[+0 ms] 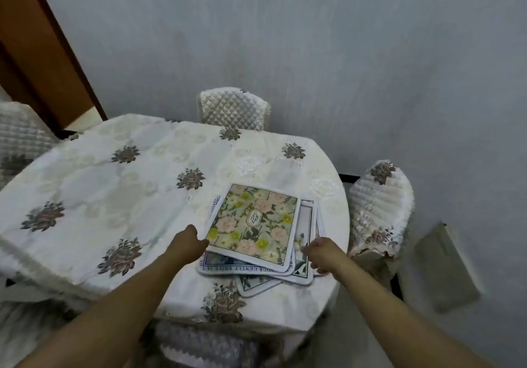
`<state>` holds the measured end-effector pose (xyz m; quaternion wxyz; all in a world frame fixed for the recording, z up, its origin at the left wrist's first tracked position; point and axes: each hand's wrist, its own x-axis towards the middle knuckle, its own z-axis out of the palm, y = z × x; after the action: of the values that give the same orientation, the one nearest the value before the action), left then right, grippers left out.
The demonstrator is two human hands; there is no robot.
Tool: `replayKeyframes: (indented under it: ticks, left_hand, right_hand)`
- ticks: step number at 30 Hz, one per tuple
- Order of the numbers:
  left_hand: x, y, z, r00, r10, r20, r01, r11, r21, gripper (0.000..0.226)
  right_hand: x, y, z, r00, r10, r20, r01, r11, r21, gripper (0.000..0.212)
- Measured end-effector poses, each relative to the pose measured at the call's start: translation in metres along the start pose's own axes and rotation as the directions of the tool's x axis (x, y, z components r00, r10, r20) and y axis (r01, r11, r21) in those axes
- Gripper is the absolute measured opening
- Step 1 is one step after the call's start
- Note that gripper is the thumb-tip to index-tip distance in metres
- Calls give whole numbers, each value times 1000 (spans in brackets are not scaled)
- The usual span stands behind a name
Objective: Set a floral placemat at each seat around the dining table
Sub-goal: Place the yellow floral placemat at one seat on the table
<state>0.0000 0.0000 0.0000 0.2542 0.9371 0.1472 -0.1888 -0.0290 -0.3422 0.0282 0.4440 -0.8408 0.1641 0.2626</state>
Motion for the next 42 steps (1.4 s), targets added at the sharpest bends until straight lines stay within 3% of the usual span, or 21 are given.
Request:
replayKeyframes:
  ticks: [8,13,17,20,23,32,42]
  left_hand:
    - [71,-3,41,982,-182,56,188,973,-134,44]
    - [87,0,55,963,-259,73,269,938,-217,44]
    - [98,-1,56,945,-327,14,322,919,-227,24]
    - [96,1,57,937,-344,-52,322,914,-248,24]
    - [88,3,56,944,-323,-63,294,914,-280,27]
    - [45,-7,10,955,-171,-244,111,965,-239,27]
    - [-53,-110,-59,901,-202,-384,58,933,-355,16]
  right_hand:
    - [100,3,20,989,130,70,-133,990,50,28]
    - [129,14,26,976,186,112,-207,955,214,27]
    - [148,19,28,991,128,-46,-115,971,208,32]
    - [153,18,27,986,73,-150,-41,978,206,28]
    - [154,9,28,986,-6,-169,30,990,141,36]
    - [137,-36,24,954,-208,-217,215,976,11,29]
    - [44,-96,109,900,-382,-211,384,923,-34,33]
